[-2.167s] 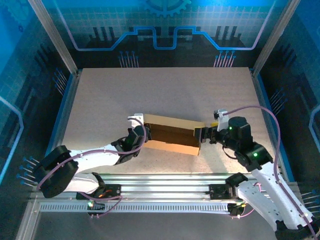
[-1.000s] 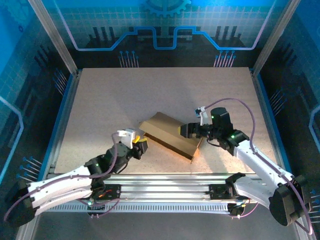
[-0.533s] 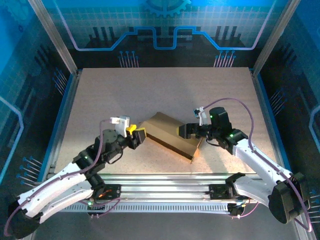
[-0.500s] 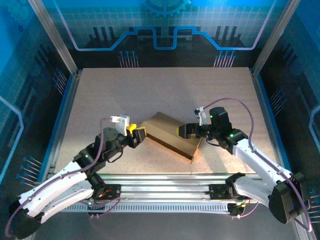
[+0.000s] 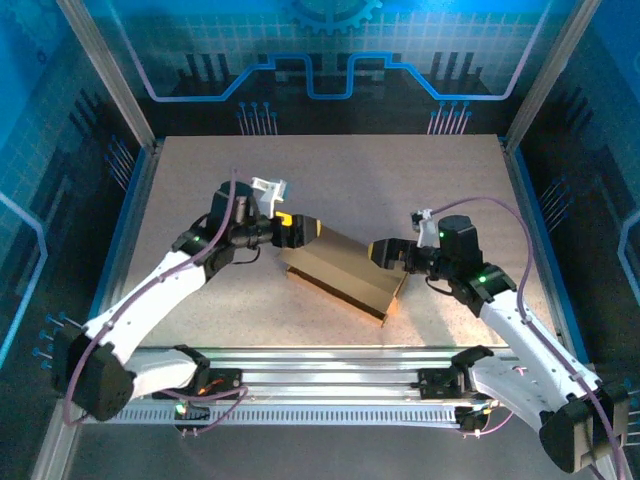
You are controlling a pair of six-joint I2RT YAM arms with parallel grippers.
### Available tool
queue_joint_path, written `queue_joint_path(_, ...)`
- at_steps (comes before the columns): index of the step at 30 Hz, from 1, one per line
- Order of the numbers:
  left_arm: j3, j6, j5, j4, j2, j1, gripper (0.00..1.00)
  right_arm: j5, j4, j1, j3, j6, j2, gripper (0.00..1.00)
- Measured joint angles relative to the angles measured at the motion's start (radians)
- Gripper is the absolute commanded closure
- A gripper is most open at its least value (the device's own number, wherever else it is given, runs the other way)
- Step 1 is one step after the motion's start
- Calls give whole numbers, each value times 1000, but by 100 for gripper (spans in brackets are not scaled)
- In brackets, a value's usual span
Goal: Fold the paper box
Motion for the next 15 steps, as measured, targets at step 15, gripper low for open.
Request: queue_joint_path(15,-14,23,228,-19,183,5,1,-74,-128,-34,-50,38,35,0)
